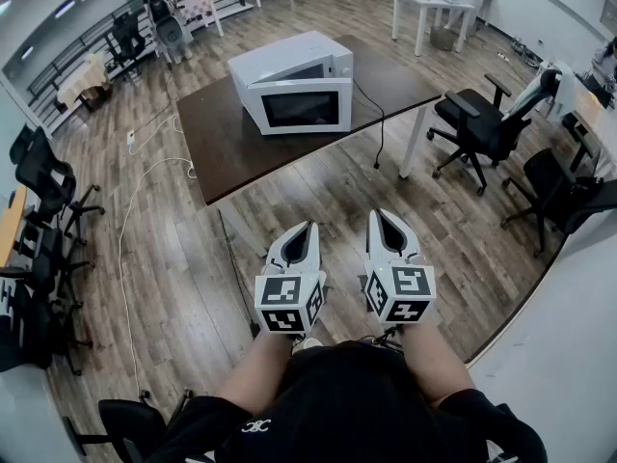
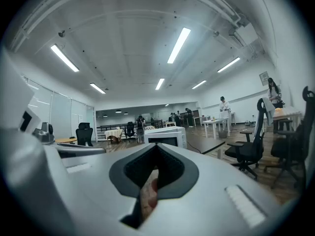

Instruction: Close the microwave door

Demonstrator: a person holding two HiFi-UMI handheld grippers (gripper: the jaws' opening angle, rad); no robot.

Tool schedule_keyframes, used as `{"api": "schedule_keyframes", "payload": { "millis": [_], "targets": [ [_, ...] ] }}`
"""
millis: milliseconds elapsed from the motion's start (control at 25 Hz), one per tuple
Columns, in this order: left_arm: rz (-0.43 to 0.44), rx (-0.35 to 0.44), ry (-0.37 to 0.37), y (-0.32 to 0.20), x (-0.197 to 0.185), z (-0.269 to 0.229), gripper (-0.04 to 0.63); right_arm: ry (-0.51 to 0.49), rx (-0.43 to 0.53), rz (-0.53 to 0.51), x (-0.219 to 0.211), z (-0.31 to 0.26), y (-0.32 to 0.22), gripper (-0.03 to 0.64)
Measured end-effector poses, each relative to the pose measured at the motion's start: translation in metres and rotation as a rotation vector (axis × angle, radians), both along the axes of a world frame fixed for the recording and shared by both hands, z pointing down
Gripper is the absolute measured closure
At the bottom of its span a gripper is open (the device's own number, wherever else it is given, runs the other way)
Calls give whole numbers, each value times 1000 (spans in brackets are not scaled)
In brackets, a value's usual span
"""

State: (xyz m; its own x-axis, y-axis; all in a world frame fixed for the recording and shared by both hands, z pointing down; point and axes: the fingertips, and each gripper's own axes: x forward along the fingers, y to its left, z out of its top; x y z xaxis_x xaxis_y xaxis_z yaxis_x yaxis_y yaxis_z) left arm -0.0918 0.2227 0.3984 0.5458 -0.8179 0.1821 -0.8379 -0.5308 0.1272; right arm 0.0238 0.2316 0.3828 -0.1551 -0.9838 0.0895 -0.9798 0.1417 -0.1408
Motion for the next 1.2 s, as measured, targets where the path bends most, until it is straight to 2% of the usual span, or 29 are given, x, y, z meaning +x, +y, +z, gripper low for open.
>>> {"api": "schedule_keyframes", "payload": {
  "millis": [320,1200],
  "targets": [
    [13,-3,3,0,-8,1,586,-35,13,-7,-12,-2,1,608],
    [43,-25,3,-35,-31,13,586,1,-5,8,-44,7,-30,607]
  ]
}}
